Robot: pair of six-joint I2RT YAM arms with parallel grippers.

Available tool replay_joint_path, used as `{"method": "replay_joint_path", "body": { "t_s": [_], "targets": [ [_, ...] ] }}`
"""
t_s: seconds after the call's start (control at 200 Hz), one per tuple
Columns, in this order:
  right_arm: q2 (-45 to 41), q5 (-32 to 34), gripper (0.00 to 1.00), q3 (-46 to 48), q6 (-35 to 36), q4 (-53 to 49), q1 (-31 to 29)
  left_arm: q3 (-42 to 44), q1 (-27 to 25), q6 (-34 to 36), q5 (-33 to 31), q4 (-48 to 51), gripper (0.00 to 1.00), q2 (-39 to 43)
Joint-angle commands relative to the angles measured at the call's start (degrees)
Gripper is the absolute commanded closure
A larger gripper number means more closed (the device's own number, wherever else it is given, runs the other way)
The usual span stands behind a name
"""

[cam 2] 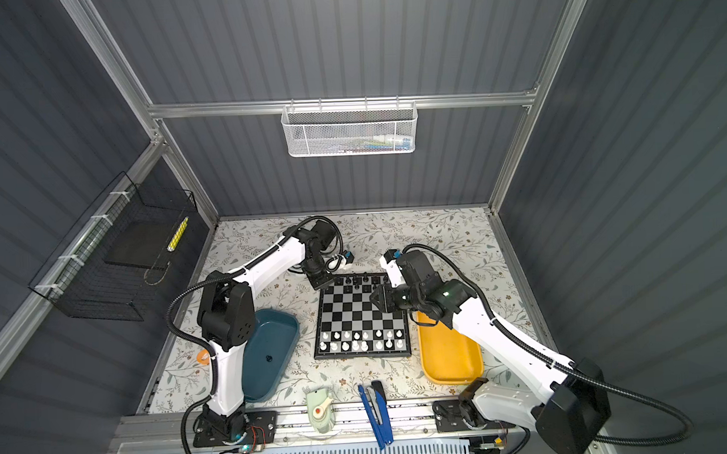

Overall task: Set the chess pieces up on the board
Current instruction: 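Lower the black pawn onto an empty square in the black pawn row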

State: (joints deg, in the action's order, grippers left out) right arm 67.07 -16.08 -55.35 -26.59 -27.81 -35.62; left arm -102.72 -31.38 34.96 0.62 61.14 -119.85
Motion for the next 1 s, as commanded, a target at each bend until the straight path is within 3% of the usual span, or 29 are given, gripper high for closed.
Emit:
{"method": "replay_joint_path", "body": {
  "t_s": [0.0,0.996],
  "targets": [
    [-0.89,0.47,0.62,1.03,-0.13,-0.63,-0.21,-1.52,-0.31,0.60,-0.25,0.10,0.94,-1.63],
    [-0.90,0.51,0.62,2.44,-0.81,0.78,-0.32,-1.98,-0.35,0.36,-1.33,-1.57,0.93,-5.22]
  ]
}}
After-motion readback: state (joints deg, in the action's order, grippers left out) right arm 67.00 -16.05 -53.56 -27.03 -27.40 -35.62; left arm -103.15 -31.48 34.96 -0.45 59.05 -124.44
